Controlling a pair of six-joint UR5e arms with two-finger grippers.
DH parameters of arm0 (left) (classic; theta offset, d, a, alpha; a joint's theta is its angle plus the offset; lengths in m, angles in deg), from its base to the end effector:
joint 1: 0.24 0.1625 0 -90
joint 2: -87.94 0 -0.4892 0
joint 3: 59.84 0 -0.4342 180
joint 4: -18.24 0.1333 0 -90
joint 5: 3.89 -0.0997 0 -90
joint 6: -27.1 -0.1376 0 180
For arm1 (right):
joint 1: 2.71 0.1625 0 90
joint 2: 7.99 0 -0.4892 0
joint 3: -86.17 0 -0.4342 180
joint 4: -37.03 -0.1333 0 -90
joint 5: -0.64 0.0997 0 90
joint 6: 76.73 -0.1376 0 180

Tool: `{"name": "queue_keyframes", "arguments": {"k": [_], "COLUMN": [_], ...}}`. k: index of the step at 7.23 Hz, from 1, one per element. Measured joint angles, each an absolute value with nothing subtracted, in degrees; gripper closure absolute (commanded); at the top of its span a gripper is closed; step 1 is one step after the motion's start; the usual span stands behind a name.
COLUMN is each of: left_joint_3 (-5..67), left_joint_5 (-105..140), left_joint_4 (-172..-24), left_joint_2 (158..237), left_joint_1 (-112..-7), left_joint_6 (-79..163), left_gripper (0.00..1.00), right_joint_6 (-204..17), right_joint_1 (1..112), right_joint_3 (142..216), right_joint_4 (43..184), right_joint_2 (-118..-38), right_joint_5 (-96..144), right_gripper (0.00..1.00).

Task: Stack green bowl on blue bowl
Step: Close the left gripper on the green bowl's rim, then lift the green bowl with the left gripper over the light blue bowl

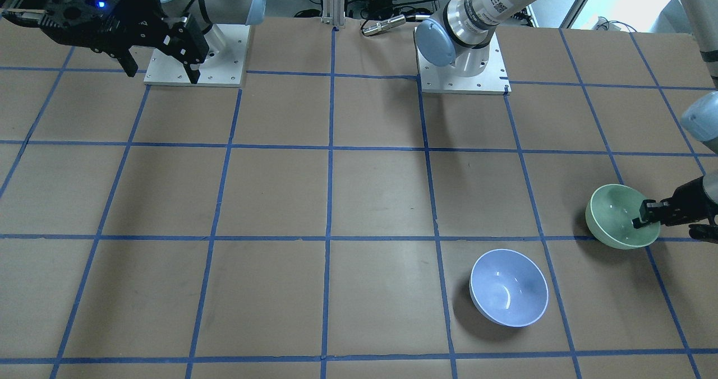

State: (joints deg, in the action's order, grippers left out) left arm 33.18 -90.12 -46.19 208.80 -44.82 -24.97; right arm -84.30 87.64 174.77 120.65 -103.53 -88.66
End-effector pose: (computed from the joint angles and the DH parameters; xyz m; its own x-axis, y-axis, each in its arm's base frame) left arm 0.3917 -0.5859 0.1901 -0.9823 0.1068 0.1540 0.1139 0.9928 0.0375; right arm 0.1379 -0.4840 0.5653 -0.9920 0.1256 -0.0134 0.1257 0.9920 -0.0081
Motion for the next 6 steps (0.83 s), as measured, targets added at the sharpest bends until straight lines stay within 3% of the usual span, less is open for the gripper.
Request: {"name": "queue_keyframes", "arguments": {"k": [6], "left_joint_3": [28.1], "left_joint_5": [-85.9], "left_joint_4": [-60.5], "left_joint_2": [202.7], "left_joint_1": [-51.6], "left_joint_6": [-21.5], "left_gripper": [1.0], "right_joint_6": [-84.3], "right_joint_1": [87.6], "right_joint_3": [174.8], "right_joint_4": [120.7], "right_joint_2": [-103.5], "right_joint_5": [-88.7], "right_gripper": [0.0]}}
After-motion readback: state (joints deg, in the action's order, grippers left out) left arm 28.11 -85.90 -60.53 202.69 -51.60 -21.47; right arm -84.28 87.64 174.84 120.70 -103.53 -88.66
